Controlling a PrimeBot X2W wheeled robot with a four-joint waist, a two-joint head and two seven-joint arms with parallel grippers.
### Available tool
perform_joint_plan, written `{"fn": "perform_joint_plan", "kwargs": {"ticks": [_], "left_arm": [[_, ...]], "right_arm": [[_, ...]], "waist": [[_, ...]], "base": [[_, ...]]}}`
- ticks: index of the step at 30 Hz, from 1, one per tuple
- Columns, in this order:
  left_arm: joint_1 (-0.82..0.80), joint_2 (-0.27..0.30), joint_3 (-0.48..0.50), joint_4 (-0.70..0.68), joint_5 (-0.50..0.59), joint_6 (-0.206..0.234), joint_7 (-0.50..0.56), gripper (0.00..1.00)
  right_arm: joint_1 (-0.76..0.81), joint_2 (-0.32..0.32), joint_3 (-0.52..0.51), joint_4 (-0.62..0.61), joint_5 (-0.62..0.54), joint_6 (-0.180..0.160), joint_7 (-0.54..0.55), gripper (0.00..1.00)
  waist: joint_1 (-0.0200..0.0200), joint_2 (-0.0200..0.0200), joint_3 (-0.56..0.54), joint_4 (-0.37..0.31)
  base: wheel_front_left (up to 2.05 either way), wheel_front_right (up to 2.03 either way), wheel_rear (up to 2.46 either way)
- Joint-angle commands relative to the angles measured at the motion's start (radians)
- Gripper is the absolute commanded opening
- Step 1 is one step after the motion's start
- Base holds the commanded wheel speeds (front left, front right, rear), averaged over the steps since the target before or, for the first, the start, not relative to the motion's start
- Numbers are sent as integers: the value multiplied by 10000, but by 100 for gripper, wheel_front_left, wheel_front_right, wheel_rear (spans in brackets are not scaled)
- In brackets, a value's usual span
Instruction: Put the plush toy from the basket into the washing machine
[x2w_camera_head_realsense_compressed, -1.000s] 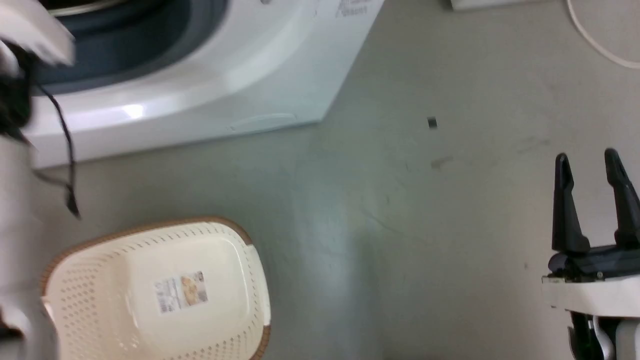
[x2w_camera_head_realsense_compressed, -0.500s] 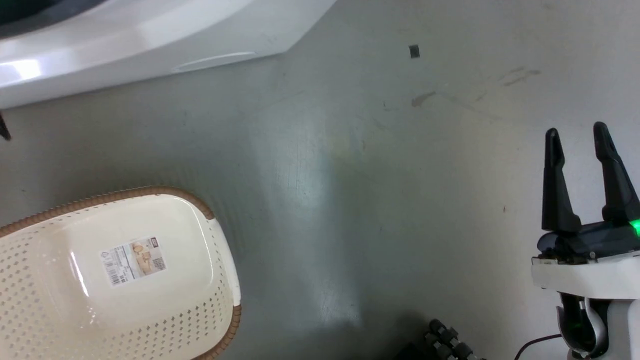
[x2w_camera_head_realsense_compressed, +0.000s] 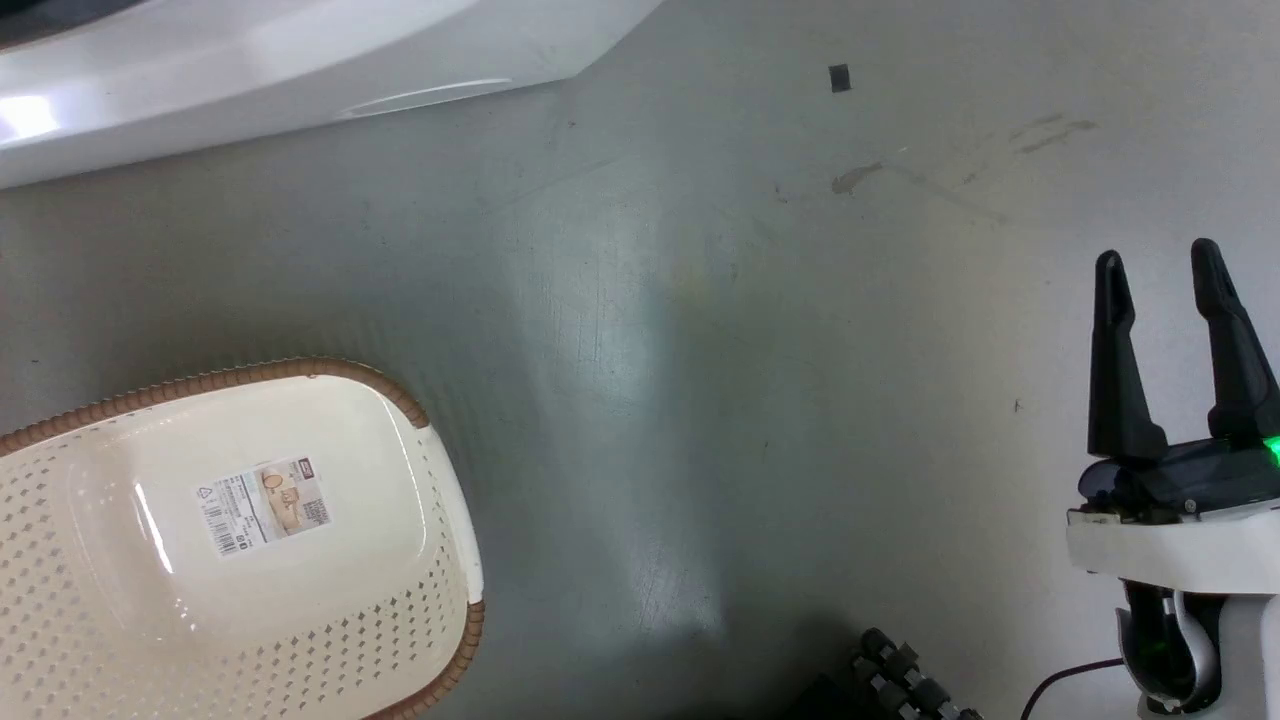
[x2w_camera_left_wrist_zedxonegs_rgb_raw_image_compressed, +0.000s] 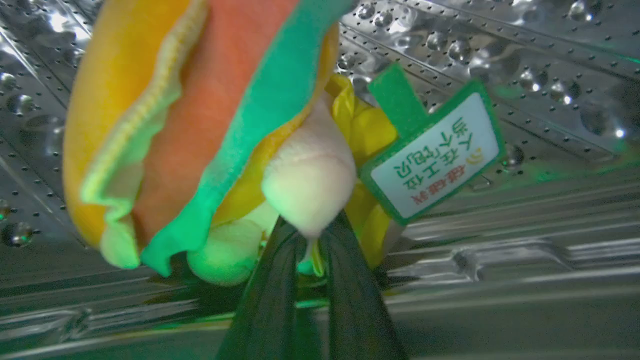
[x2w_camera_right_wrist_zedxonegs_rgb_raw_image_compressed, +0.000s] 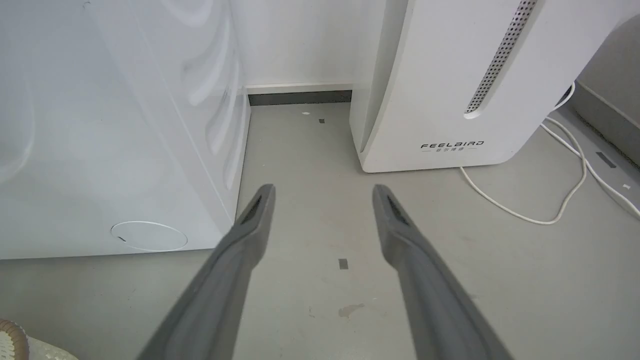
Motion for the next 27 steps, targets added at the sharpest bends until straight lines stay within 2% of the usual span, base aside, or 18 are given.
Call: {"fn": "perform_joint_plan", "kwargs": {"ticks": [1, 2, 8, 14, 21, 27], "left_arm": [[-47, 22, -68, 117, -4, -84, 121, 9], [5, 2, -117, 124, -12, -123, 121, 100], [671, -174, -145, 225, -246, -220, -577, 100], [1842, -629, -191, 577, -640, -401, -1633, 100], [3432, -1355, -452, 693, -1146, -620, -3576, 100], [5063, -1946, -897, 85, -1599, -676, -5640, 100]], "right_arm": [[-162, -1, -50, 2, -8, -9, -47, 100], [-149, -1, -75, 2, -26, -9, -47, 100], [-64, -1, -250, 63, -231, -9, -47, 100], [162, -1, -533, 130, -623, -9, -47, 100], [650, -1, -771, 144, -1097, -9, -47, 100], [1137, -1, -892, 69, -1408, -9, -47, 100]], "waist": [[-2, 0, -64, 63], [-2, 0, -110, 96], [-2, 0, -772, 368], [-2, 0, -2029, 874], [-2, 0, -3733, 1582], [-2, 0, -5052, 2139]], "base": [[0, 0, 0], [0, 0, 0], [0, 0, 0], [0, 0, 0], [0, 0, 0], [0, 0, 0]]}}
